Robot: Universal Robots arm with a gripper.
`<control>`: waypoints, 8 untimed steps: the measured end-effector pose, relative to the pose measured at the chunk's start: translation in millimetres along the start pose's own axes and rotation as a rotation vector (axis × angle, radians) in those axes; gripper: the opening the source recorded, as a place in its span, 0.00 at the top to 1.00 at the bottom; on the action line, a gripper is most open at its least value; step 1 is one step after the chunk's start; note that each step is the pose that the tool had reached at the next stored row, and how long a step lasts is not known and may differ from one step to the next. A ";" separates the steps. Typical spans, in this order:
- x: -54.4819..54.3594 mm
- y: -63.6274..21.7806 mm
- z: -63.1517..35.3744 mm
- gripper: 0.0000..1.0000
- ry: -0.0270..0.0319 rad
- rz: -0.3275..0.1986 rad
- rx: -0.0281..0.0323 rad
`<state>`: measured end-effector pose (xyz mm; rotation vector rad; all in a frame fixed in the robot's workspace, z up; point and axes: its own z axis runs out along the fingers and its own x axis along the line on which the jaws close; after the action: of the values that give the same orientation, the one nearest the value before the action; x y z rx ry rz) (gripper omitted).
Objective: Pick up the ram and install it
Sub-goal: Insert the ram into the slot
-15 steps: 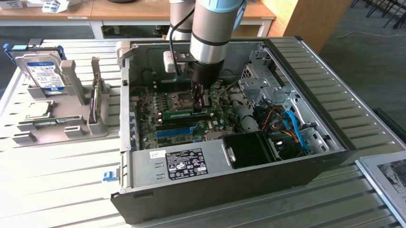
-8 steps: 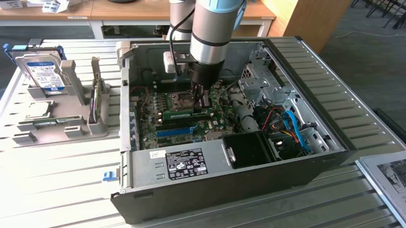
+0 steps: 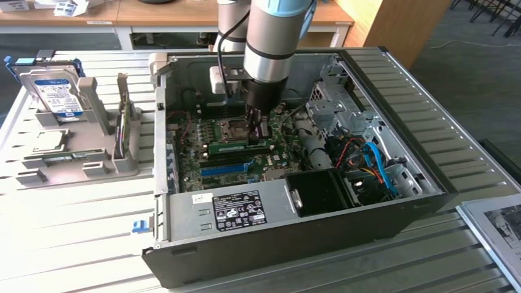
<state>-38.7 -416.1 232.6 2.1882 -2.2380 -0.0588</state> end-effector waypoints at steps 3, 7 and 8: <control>-0.4 0.0 0.0 0.88 0.0001 0.000 -0.0001; -0.5 0.0 0.0 0.88 0.0001 -0.001 0.0000; -0.5 0.0 0.1 0.88 0.0001 -0.002 0.0000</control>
<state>-38.7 -415.5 232.5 2.1900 -2.2362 -0.0587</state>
